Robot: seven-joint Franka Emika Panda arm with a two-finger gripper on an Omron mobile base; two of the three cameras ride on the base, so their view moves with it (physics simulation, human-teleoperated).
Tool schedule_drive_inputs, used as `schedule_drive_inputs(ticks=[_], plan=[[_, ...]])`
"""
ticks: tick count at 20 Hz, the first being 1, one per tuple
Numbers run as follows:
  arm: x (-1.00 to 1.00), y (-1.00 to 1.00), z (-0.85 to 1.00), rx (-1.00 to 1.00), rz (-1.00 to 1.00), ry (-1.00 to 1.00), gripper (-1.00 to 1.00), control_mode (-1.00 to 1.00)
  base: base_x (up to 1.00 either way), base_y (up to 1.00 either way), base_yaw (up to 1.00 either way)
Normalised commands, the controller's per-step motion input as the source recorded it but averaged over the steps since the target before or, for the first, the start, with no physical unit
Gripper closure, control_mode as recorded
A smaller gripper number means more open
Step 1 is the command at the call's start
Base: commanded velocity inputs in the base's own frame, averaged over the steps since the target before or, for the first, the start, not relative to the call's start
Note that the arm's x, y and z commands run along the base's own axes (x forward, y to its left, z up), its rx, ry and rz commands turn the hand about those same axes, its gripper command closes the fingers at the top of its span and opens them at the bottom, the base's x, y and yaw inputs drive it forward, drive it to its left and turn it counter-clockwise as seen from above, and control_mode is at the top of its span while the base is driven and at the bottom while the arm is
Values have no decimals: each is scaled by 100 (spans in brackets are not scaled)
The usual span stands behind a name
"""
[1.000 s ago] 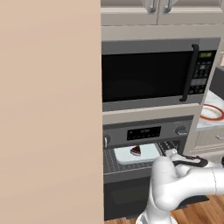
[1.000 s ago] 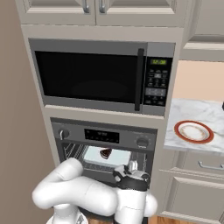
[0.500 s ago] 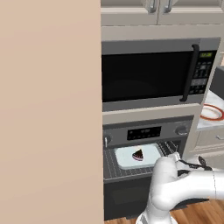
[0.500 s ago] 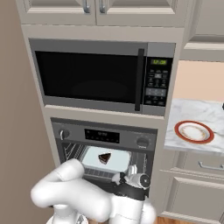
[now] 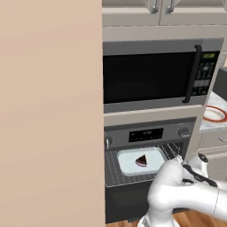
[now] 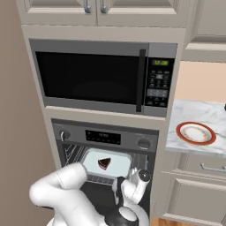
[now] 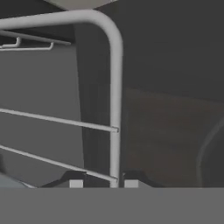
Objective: Take the baked cake out of the oven and place it on the plate for cooling. Then close the oven door.
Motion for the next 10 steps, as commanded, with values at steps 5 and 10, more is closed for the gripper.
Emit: schedule_drive_inputs(ticks=[5,10], plan=[[-47,-18,-21,0,0,19,100,-100,0,0,0],[-51,-18,-25,0,0,16,100,-100,0,0,0]])
